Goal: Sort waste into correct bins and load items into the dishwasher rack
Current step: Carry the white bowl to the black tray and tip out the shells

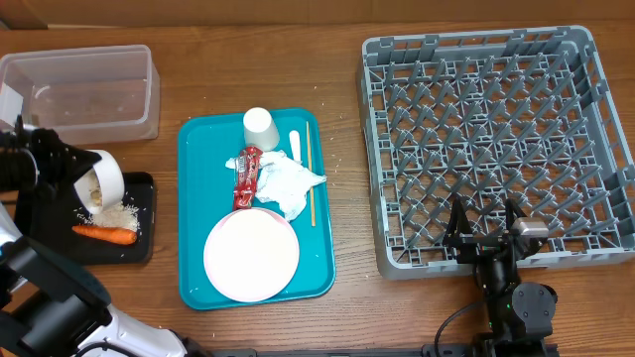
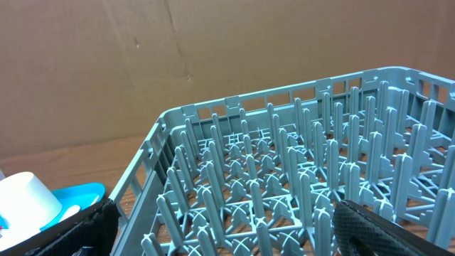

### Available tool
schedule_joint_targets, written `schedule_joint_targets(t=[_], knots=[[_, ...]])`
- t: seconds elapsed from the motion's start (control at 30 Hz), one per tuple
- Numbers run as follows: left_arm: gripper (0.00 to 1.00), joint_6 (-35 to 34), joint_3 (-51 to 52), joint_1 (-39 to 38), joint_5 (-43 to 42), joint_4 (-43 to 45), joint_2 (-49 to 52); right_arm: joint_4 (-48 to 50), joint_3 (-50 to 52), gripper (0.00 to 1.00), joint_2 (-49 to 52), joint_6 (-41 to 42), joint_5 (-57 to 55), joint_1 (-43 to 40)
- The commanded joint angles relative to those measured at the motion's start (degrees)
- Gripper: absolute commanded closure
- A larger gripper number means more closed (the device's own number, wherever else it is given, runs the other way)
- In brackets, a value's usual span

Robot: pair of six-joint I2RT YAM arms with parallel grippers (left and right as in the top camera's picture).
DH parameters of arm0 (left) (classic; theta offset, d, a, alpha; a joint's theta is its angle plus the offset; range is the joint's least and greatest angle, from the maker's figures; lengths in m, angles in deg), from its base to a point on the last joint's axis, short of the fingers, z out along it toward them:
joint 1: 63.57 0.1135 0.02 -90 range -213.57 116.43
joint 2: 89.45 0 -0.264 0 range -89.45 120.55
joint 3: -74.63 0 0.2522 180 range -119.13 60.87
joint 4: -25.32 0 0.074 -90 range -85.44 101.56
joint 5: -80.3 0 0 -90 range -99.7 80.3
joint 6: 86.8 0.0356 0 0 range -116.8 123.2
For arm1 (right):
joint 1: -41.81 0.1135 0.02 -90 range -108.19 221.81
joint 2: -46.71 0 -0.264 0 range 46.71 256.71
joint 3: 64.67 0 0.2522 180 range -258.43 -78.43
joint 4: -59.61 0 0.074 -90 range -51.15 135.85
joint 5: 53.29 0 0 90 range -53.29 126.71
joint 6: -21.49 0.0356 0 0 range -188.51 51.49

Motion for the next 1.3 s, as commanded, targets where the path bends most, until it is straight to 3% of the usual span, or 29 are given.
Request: schedule_joint_targets(t=[0.0,0.23,0.43,0.73,0.83,1.17,1.27], knots=[[0.96,4.57,7.74,3.52,-13.22,3.96,-1.03,0.22,0.61,0.00,-0.68,-0.22,-0.55,0.02],[0.96,6.97,19.04,10.69,-25.38,14.25,-1.03,0.22,0.61,0.00,-0.68,-0.22,-0.55,0.04],[0.96,10.43,23.17,15.52,-35.34,17.90,-1.01,0.22,0.61,0.00,-0.68,-0.22,-0.55,0.02],[0.96,10.56,28.37,17.40,-43.89,25.40,-0.81,0.22,0.61,0.00,-0.68,-0.22,-0.55,0.02],[0.96,6.97,29.20,17.40,-42.14,30.73,-0.17,0.22,0.61,0.00,-0.68,-0.22,-0.55,0.02],[0.96,3.69,29.49,18.03,-44.35,30.56,1.09,0.22,0.61,0.00,-0.68,-0.22,-0.55,0.02],[0.96,-4.17,29.57,18.71,-40.48,32.74,1.18,0.22,0.61,0.00,-0.68,-0.22,-0.55,0.02]])
